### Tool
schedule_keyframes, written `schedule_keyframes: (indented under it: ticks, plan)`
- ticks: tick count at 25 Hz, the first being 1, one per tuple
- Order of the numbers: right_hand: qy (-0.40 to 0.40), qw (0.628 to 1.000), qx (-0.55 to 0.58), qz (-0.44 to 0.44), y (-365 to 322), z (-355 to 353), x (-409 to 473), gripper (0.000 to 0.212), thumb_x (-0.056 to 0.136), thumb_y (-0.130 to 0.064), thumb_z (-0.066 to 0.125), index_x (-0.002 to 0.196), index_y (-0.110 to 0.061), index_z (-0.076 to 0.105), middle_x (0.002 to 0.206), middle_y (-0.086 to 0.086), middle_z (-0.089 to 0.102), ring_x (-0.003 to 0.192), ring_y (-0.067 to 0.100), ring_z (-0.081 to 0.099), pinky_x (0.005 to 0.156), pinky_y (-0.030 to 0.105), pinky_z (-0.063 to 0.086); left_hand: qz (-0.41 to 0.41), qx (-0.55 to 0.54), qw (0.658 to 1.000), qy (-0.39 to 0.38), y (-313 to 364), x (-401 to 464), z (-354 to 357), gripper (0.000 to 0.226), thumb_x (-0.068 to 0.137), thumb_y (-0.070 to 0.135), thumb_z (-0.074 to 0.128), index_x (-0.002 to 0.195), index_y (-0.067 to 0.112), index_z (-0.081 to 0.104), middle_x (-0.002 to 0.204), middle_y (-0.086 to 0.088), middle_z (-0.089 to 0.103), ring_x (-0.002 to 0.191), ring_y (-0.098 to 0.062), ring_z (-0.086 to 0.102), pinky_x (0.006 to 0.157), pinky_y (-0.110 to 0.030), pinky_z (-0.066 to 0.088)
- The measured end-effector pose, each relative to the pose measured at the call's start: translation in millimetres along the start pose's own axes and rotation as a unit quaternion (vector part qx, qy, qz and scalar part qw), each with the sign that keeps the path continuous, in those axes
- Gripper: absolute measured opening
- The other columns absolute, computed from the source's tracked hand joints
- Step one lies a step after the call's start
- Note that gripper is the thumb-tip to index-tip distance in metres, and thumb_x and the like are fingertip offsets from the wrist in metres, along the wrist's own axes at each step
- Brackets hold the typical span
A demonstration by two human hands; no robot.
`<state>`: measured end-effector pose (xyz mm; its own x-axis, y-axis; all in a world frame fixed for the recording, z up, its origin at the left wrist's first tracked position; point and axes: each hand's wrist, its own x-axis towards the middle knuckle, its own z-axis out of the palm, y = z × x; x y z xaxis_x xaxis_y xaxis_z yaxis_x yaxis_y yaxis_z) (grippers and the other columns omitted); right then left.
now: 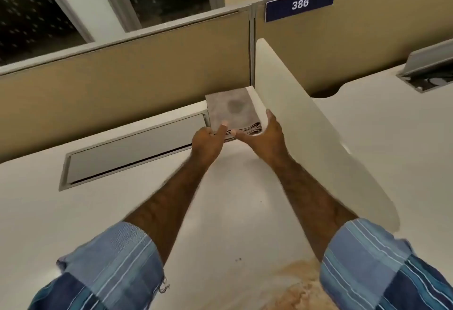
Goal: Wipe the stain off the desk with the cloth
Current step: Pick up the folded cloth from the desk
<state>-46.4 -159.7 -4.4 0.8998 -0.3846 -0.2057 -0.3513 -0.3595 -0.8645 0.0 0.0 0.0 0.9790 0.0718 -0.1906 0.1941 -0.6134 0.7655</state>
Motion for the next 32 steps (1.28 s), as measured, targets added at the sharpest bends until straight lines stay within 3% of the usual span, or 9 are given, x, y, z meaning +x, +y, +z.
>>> schedule_keyframes:
  ticks: [3, 5, 8, 12, 16, 19, 23, 28, 32]
  plan:
    - [0.029, 0.995, 0.078, 0.058, -7, 4, 32, 0.13, 0.067, -0.07, 0.09, 0.166, -0.016, 0.026, 0.169, 0.013, 0.041, 0.154, 0.032, 0.043, 0.123, 0.048, 0.043, -0.001, -0.001, 0.999, 0.035, -1, 12, 11, 0.049, 0.099, 0.051, 0.068, 0.111, 0.003, 0.073, 0.093, 0.0, 0.067, 0.077, -0.016, 0.06, 0.048, -0.01, 0.04]
    - [0.028, 0.989, 0.11, 0.09, -14, 7, 50, 0.127, 0.067, -0.074, 0.087, 0.164, -0.014, 0.03, 0.165, 0.014, 0.046, 0.15, 0.032, 0.048, 0.121, 0.045, 0.045, 0.002, 0.002, 0.999, 0.044, -4, 14, 19, 0.046, 0.1, 0.047, 0.069, 0.117, 0.004, 0.073, 0.099, 0.001, 0.068, 0.084, -0.016, 0.063, 0.048, -0.006, 0.038]
    - [0.027, 0.984, 0.121, 0.127, -20, 15, 67, 0.113, 0.073, -0.073, 0.084, 0.155, -0.006, 0.045, 0.155, 0.014, 0.057, 0.139, 0.035, 0.059, 0.111, 0.045, 0.052, 0.018, 0.013, 0.998, 0.05, -10, 19, 23, 0.045, 0.101, 0.046, 0.068, 0.118, 0.004, 0.073, 0.105, -0.001, 0.072, 0.092, -0.018, 0.067, 0.062, -0.011, 0.046]
    - [-0.018, 0.98, 0.131, 0.147, -20, 28, 86, 0.056, 0.09, -0.033, 0.081, 0.133, 0.0, 0.066, 0.131, 0.017, 0.073, 0.114, 0.036, 0.073, 0.098, 0.046, 0.063, 0.035, 0.028, 0.997, 0.066, -18, 22, 18, 0.038, 0.104, 0.04, 0.065, 0.112, 0.005, 0.078, 0.096, 0.001, 0.072, 0.086, -0.018, 0.069, 0.056, -0.007, 0.04]
    - [-0.064, 0.951, 0.254, 0.162, -30, 24, 69, 0.033, 0.088, -0.017, 0.075, 0.119, -0.01, 0.072, 0.113, 0.01, 0.08, 0.101, 0.028, 0.076, 0.072, 0.031, 0.059, 0.026, -0.007, 0.997, 0.07, -24, 15, 8, 0.041, 0.108, 0.044, 0.057, 0.099, 0.011, 0.078, 0.082, 0.008, 0.068, 0.073, -0.005, 0.061, 0.062, -0.014, 0.047]
    - [-0.089, 0.927, 0.334, 0.143, -39, 9, 36, 0.04, 0.089, -0.014, 0.073, 0.128, -0.011, 0.068, 0.116, 0.011, 0.08, 0.108, 0.03, 0.076, 0.081, 0.036, 0.062, -0.006, -0.054, 0.996, 0.064, -19, 1, 2, 0.055, 0.109, 0.055, 0.048, 0.086, 0.01, 0.069, 0.084, -0.006, 0.068, 0.077, -0.017, 0.063, 0.071, -0.038, 0.053]
    - [-0.127, 0.905, 0.394, 0.096, -42, -19, -29, 0.037, 0.09, -0.01, 0.071, 0.127, -0.011, 0.066, 0.127, 0.019, 0.075, 0.116, 0.035, 0.073, 0.088, 0.041, 0.062, -0.077, -0.131, 0.988, -0.032, -1, -34, -13, 0.079, 0.102, 0.078, 0.029, 0.129, 0.018, 0.073, 0.13, -0.01, 0.075, 0.119, -0.029, 0.07, 0.107, -0.051, 0.058]
    - [-0.215, 0.882, 0.415, 0.05, -35, -47, -142, 0.054, 0.083, -0.028, 0.082, 0.133, -0.014, 0.068, 0.135, 0.014, 0.073, 0.12, 0.033, 0.073, 0.094, 0.053, 0.065, -0.112, -0.349, 0.907, -0.209, -3, -108, -54, 0.066, 0.095, 0.084, 0.042, 0.125, 0.039, 0.078, 0.127, 0.0, 0.081, 0.114, -0.02, 0.079, 0.092, -0.041, 0.066]
    - [-0.221, 0.869, 0.438, 0.062, -34, -51, -239, 0.084, 0.075, -0.072, 0.083, 0.139, -0.019, 0.071, 0.141, 0.012, 0.072, 0.131, 0.032, 0.069, 0.105, 0.049, 0.06, -0.15, -0.408, 0.863, -0.259, -40, -178, -94, 0.051, 0.091, 0.065, 0.067, 0.118, 0.025, 0.084, 0.127, -0.012, 0.08, 0.112, -0.027, 0.08, 0.086, -0.039, 0.065]
